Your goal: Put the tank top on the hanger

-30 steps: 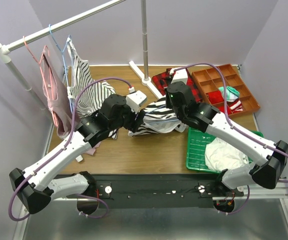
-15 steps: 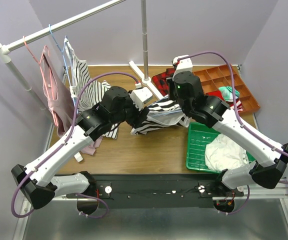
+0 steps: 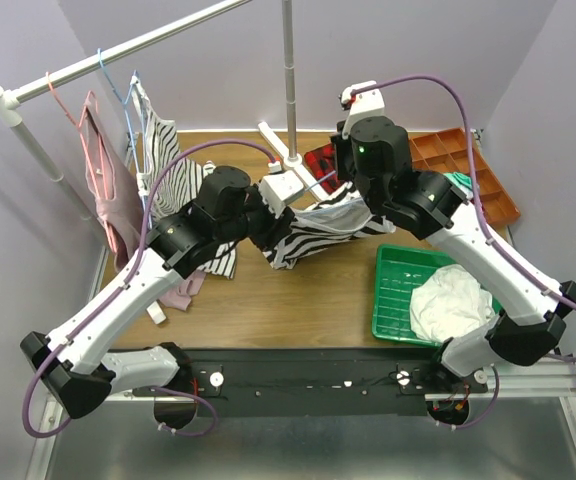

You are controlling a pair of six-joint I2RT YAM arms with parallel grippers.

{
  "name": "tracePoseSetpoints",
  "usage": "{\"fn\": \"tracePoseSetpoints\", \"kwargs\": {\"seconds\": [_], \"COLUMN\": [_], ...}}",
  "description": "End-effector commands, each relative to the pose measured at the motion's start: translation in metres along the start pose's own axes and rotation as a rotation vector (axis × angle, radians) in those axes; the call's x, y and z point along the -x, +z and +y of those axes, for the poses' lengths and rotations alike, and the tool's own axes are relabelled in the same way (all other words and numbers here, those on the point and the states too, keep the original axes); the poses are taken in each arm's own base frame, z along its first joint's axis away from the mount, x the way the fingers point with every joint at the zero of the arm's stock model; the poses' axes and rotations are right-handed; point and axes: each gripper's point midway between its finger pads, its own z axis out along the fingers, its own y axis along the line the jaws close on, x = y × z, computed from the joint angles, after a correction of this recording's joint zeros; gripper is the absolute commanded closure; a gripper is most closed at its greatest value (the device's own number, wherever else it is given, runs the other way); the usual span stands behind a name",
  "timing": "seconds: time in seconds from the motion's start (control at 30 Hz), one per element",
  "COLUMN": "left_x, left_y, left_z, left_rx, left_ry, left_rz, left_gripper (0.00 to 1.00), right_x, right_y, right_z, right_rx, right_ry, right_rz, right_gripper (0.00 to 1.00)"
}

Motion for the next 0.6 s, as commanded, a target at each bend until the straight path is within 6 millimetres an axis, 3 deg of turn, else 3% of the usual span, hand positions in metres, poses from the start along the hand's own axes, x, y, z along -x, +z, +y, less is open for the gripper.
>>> {"fn": "tracePoseSetpoints", "kwargs": {"seconds": [0.0,0.3,0.4,0.57], "left_x": [0.040,0.103,0.118,0.105], "left_y": [-0.023,-0.065,-0.080,-0.081], "left_z": [-0.001,0.006,0.003,0.002], "left_rx": [-0.005,0.046,0.045,0.047], "left_ry": [0.040,0.081,0.090,0.089], "left_rz": [-0.113,-0.290,-0.352,-0.313], "left_gripper": [0.47,0.46,0.45,0.43], "right_x": [0.051,0.131,0.139,0.111], "right_y": [-0.010,-0.038,-0.044,-0.032], "right_z": [0.004,0.005,0.009,0.016], "right_rx": [0.021,0.068,0.088,0.069], "right_ry": [-0.006,0.027,0.025,-0.027], "right_rz": [-0.093,-0.272,-0.305,-0.248], "right_gripper": [0.99,0.99,0.99,0.99]}}
